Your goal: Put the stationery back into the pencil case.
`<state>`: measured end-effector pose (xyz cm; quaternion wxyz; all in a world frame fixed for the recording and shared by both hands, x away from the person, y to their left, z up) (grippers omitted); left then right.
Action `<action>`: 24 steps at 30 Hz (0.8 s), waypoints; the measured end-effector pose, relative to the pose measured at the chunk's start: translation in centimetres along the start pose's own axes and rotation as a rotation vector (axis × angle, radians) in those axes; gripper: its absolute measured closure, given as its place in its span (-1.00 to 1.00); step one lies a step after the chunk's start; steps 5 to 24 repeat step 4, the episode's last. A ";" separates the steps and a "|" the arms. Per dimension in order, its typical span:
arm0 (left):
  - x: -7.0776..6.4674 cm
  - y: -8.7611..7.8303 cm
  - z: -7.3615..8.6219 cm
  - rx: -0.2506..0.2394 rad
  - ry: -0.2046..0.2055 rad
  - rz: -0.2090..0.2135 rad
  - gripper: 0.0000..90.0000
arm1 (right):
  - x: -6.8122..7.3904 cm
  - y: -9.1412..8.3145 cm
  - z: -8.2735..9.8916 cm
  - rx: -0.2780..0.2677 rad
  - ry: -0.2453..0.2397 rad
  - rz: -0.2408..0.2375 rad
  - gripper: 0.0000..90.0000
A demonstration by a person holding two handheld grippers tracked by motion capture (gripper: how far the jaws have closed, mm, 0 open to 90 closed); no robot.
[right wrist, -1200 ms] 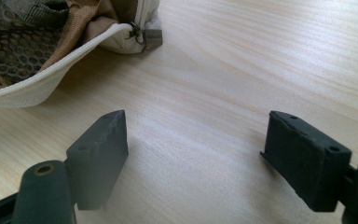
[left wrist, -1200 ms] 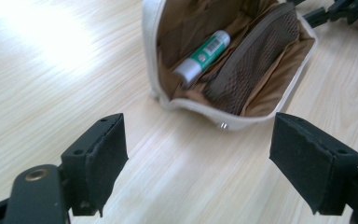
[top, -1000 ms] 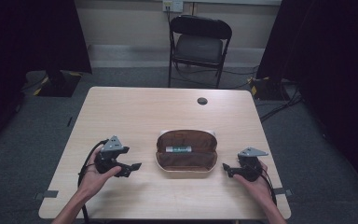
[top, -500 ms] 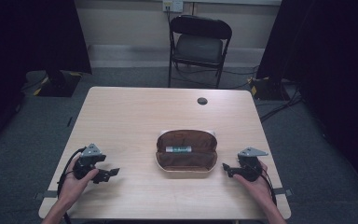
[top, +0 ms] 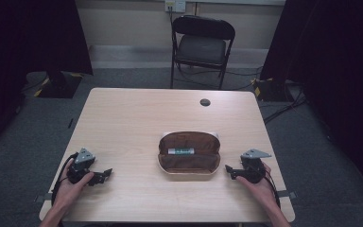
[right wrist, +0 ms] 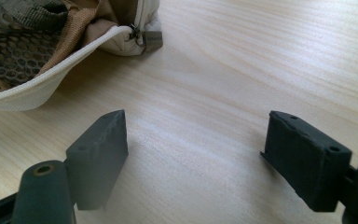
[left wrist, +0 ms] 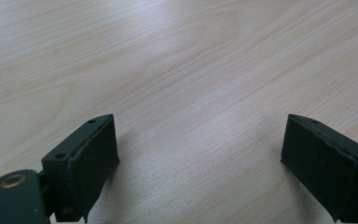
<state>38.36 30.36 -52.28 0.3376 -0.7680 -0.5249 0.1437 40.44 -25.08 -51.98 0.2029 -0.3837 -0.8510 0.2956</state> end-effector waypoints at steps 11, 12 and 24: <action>-0.1 0.1 0.0 0.007 -0.016 -0.012 -0.82 | 0.0 0.0 0.0 0.001 0.003 0.006 -0.58; -0.1 0.1 0.0 0.007 -0.016 -0.012 -0.82 | 0.0 0.0 0.0 0.001 0.003 0.006 -0.58; -0.1 0.1 0.0 0.007 -0.016 -0.012 -0.82 | 0.0 0.0 0.0 0.001 0.003 0.006 -0.58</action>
Point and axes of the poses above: each handheld gripper's, and its own axes: y roughly forward along the jaws, z roughly out of its underside, x roughly to its left, the point moved 3 cm from there along y, roughly forward along the jaws, and after that the axes turned 11 degrees about -z, right-handed, at the moved point
